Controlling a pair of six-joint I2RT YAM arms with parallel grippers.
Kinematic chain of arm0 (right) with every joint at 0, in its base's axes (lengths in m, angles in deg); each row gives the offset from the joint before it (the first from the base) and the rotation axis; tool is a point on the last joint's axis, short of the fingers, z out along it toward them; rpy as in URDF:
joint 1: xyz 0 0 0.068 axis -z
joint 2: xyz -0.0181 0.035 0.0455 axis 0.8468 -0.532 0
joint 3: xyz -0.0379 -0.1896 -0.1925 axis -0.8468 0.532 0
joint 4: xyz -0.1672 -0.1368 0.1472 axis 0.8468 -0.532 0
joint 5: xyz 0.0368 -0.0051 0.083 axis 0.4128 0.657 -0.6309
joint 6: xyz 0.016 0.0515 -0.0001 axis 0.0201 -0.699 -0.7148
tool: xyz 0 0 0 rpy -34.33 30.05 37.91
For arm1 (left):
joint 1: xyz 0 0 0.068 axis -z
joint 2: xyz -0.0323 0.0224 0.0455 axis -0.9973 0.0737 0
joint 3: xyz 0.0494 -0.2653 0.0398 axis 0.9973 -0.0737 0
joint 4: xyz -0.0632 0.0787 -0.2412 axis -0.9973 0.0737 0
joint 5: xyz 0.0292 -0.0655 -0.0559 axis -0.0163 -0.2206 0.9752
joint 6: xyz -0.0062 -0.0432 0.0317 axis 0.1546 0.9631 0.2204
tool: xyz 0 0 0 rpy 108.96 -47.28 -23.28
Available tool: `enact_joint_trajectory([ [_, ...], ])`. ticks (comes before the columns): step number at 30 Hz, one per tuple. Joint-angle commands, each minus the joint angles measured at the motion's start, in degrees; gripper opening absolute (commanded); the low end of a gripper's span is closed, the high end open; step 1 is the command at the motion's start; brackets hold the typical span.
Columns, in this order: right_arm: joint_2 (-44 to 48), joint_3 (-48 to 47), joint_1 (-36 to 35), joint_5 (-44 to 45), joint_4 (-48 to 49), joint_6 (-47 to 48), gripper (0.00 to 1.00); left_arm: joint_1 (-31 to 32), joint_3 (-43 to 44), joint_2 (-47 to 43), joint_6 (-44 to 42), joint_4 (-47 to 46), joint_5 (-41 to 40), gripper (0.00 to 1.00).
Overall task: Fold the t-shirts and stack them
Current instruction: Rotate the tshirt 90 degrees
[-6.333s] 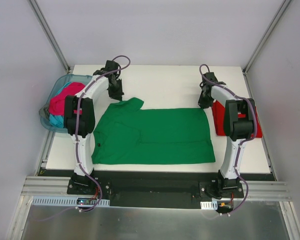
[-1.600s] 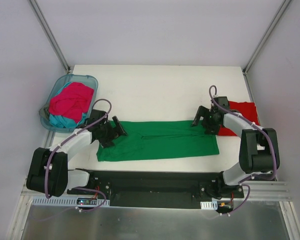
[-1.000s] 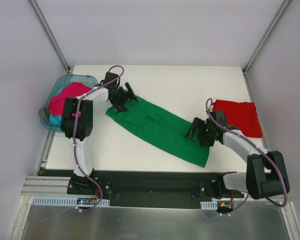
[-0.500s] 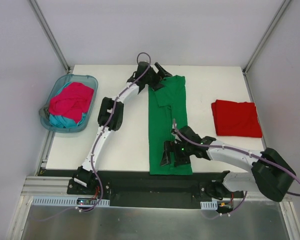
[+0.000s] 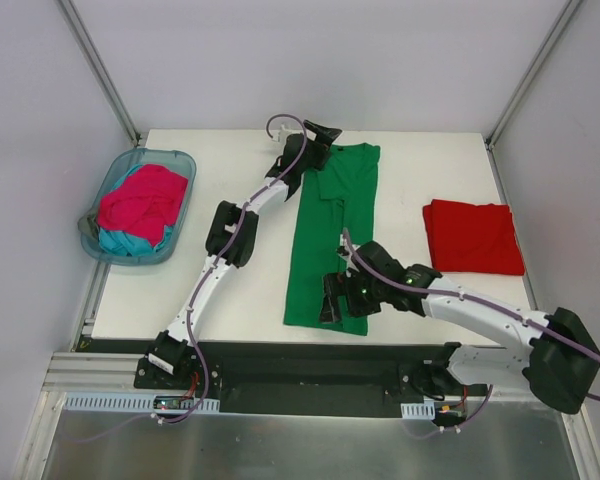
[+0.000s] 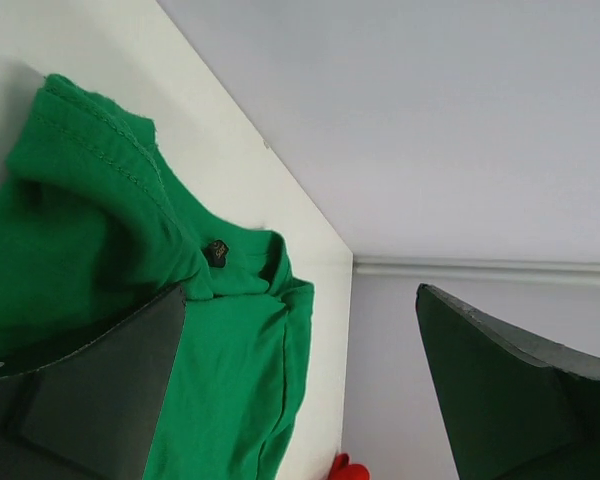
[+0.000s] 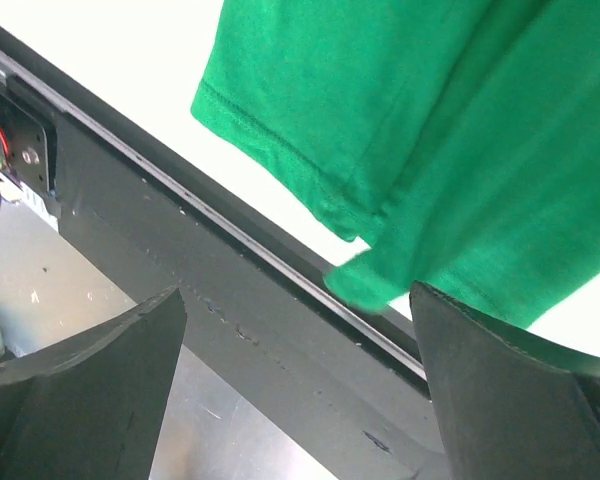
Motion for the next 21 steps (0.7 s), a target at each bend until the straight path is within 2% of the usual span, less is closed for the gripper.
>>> enact_joint_trajectory([
  [1, 5.64, -0.78, 4.01, 5.57, -3.99, 1.23, 0.96, -0.82, 0.57, 2.81, -6.12, 1.72, -8.83, 0.99],
  [4, 9.42, -0.07, 6.83, 6.71, -4.51, 1.57, 0.96, -1.00, 0.57, 0.88, -9.55, 1.71, -9.00, 0.99],
  [10, 16.97, 1.24, 7.19, 6.53, -5.22, 2.02, 0.96, -1.26, -0.31, -5.62, -16.84, 2.07, -5.68, 0.99],
  [15, 21.55, 4.32, 7.98, 11.37, -5.74, -1.15, 0.96, -1.61, -3.55, -14.32, -20.89, 1.10, 9.51, 0.99],
  [21, 21.56, 4.68, 8.68, 12.25, -9.17, -1.76, 0.96, -1.70, -12.15, -28.19, -28.09, 10.13, 20.60, 0.99],
])
